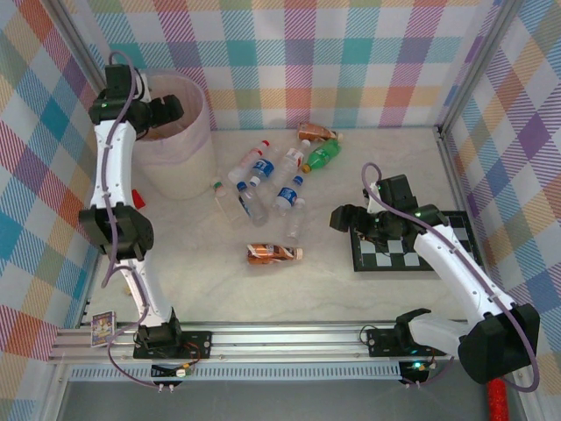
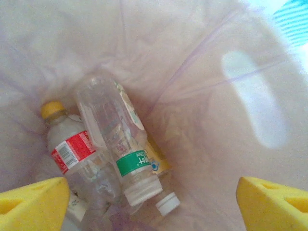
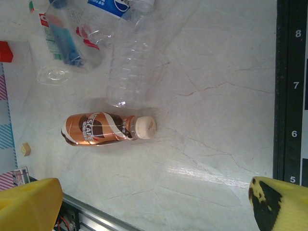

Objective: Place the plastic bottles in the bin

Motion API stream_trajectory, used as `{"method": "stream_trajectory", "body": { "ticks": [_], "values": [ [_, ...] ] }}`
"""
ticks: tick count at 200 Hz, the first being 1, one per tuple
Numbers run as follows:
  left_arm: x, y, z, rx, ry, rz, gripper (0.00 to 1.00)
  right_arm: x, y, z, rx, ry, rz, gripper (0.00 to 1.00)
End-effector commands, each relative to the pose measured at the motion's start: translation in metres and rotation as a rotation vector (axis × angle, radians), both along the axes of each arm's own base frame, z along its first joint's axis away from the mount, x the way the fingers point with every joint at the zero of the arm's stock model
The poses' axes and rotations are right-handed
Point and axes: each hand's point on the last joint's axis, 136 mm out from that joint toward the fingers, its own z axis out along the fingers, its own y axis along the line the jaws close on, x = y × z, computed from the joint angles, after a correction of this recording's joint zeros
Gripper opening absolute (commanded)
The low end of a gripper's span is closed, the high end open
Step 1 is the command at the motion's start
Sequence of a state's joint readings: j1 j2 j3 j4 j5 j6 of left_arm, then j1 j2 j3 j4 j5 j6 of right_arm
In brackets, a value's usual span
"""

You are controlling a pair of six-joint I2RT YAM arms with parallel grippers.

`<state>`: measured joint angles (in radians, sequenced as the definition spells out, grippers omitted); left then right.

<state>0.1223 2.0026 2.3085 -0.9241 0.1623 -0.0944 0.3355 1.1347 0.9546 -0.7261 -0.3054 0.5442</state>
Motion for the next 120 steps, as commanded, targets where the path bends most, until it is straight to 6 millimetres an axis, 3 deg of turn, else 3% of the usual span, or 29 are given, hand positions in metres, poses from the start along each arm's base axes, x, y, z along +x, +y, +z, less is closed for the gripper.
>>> {"method": "stream_trajectory", "body": {
  "ticks": [1, 35, 61, 79, 120],
  "values": [
    [-0.042, -0.005, 0.072, 0.112, -0.129, -0.003, 0.93, 0.001, 0.004, 0.005, 0.036, -0.014, -0.013, 0.99],
    [-0.093, -0.032, 0.115, 0.261, -0.212, -0.037, 0.97, 0.003, 0.003, 0.006, 0.033, -0.012, -0.022, 0.99],
    [-0.138, -0.087, 0.123, 0.331, -0.247, -0.188, 0.98, 0.004, 0.002, 0.005, 0.022, -0.017, -0.023, 0.99],
    [-0.169, -0.132, 0.1, 0.326, -0.212, -0.337, 0.97, 0.005, 0.0, 0.004, 0.006, -0.021, -0.02, 0.99],
    [-0.232, -0.206, -0.019, 0.308, 0.065, -0.664, 0.98, 0.008, 0.0, 0.007, -0.025, -0.03, 0.013, 0.99]
  ]
}}
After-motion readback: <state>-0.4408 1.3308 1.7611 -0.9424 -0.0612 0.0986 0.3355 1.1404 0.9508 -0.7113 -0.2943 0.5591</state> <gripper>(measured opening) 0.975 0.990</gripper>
